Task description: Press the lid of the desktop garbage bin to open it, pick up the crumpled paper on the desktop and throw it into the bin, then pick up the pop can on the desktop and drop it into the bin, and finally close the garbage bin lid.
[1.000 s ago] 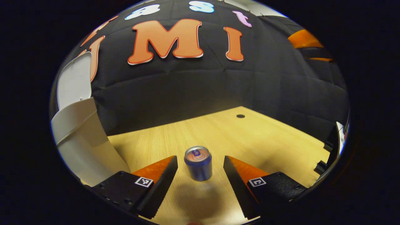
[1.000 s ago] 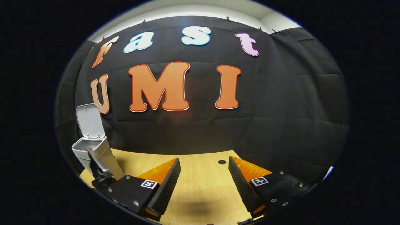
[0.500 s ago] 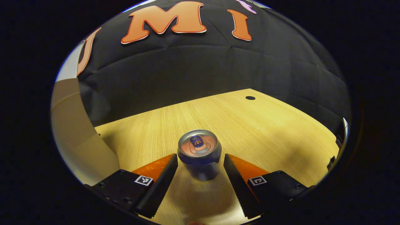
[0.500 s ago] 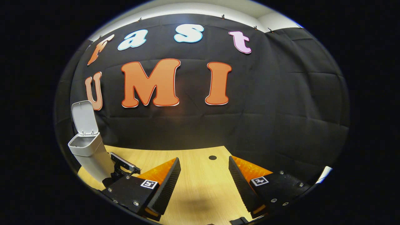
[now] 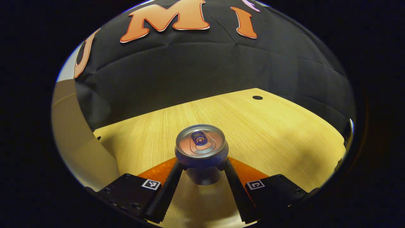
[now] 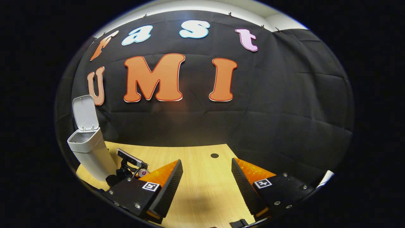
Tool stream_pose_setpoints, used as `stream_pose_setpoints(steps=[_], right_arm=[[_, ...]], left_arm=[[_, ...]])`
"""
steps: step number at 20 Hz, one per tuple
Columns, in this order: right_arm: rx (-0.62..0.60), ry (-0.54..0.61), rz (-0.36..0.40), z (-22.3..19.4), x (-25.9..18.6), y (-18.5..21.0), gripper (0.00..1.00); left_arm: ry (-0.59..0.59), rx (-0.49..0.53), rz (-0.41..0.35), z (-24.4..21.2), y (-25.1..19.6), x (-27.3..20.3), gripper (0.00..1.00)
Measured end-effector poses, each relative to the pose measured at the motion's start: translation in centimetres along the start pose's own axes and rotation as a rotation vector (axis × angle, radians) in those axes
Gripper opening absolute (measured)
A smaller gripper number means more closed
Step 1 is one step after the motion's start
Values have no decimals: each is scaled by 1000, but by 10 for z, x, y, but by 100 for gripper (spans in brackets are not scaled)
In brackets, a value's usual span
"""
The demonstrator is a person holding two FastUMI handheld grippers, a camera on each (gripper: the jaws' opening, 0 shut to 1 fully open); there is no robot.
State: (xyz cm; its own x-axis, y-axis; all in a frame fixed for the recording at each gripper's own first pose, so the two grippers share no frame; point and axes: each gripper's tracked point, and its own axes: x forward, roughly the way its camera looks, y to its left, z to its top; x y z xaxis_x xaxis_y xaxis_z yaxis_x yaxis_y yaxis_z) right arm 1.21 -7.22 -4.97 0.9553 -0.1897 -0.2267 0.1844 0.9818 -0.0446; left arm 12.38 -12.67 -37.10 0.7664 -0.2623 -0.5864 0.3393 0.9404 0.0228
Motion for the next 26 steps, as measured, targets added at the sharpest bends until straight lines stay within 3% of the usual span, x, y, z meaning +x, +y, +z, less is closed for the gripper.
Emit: stream_pose_setpoints(steps=[3,8,11,16,22,26], right_arm=[[5,-7,19,2,6,5,93],[-2,-12,70,4,14,15,93],[-3,-30,94,7,15,18,93],[3,-33,128,2,12,22,93],[21,-44,158,2,8,29,93],[16,-64,172,13,7,35,93]], left_arm=[[-53,4,-6,27,4,-25,83],[-215,-20,26,110,30,-92,82],[-344,-53,73,164,54,-146,77],[-439,-105,156,225,115,-247,81],[-504,-162,270,273,180,-321,80],[-529,-122,365,285,222,-359,80]])
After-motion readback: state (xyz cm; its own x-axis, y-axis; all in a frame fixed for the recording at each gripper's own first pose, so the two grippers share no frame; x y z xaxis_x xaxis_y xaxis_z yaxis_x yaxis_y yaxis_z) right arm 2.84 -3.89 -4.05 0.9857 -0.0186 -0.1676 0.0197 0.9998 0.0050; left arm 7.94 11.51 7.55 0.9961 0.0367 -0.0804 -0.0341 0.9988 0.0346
